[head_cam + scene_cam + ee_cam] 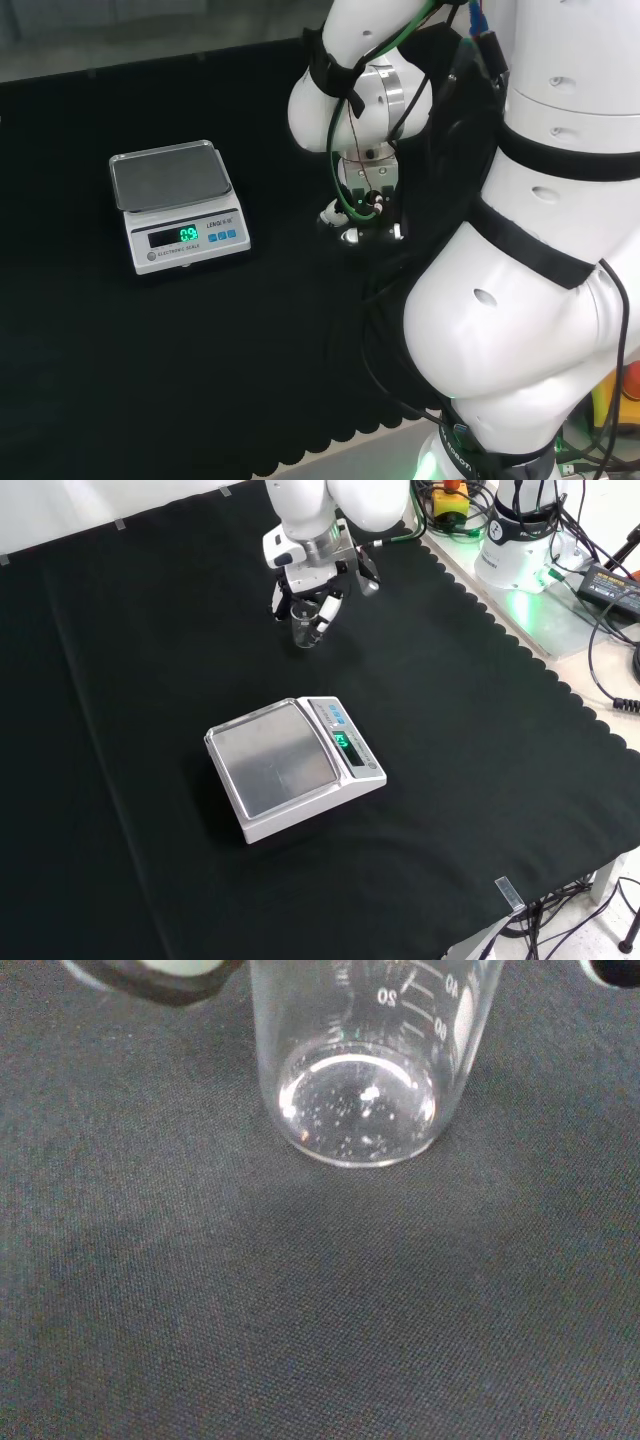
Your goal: Pick up the beaker.
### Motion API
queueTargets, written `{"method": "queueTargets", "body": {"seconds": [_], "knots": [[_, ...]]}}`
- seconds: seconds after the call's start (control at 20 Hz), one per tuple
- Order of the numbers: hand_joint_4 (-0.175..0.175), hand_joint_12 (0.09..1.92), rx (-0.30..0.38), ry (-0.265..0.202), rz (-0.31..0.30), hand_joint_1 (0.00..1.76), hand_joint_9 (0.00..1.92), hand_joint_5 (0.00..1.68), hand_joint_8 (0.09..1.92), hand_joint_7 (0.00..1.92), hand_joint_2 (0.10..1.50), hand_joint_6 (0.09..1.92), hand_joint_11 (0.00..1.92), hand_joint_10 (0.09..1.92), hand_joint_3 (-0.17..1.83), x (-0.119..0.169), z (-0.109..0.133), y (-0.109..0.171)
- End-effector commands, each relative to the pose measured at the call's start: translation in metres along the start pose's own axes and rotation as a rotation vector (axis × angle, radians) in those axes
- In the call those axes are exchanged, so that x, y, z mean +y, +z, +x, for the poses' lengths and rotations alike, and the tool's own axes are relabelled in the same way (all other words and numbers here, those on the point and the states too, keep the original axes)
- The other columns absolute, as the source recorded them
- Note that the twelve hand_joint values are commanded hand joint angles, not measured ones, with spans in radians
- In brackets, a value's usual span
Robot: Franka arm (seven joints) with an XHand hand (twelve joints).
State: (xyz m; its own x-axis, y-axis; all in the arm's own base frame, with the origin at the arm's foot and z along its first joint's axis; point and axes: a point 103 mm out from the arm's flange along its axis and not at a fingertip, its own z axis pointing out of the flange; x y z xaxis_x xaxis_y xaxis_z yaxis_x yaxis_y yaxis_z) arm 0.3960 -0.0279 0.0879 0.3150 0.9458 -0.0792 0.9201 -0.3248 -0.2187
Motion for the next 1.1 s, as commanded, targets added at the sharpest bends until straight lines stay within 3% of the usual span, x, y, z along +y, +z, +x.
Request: {"method": "queueTargets", "body": {"seconds": [0.05,0.25,0.55,0.7,0.75,1.0,1.1], "knots": [[-0.175,0.54,-0.081,-0.02,-0.16,1.19,1.92,1.22,0.57,1.49,0.93,0.63,1.91,0.17,0.18,0.0,-0.004,-0.044],[-0.175,0.52,-0.111,-0.094,-0.138,1.2,1.92,1.25,0.48,1.56,0.85,0.59,1.9,0.21,0.31,-0.003,-0.01,-0.082],[-0.175,0.54,-0.105,-0.185,-0.113,1.2,1.92,1.28,0.43,1.61,0.74,0.6,1.84,0.23,0.51,-0.023,-0.015,-0.161],[-0.175,0.54,-0.027,-0.232,-0.073,1.2,1.92,1.28,0.42,1.62,0.72,0.6,1.81,0.23,0.54,-0.034,-0.023,-0.198],[-0.175,0.54,-0.038,-0.245,-0.05,1.2,1.92,1.28,0.42,1.62,0.71,0.6,1.81,0.23,0.55,-0.038,-0.022,-0.211],[-0.175,0.55,-0.091,-0.294,-0.055,1.2,1.92,1.29,0.42,1.63,0.7,0.61,1.78,0.23,0.58,-0.06,-0.007,-0.255],[-0.175,0.55,-0.051,-0.289,-0.058,1.2,1.92,1.29,0.41,1.63,0.69,0.62,1.77,0.23,0.6,-0.064,-0.004,-0.263]]}}
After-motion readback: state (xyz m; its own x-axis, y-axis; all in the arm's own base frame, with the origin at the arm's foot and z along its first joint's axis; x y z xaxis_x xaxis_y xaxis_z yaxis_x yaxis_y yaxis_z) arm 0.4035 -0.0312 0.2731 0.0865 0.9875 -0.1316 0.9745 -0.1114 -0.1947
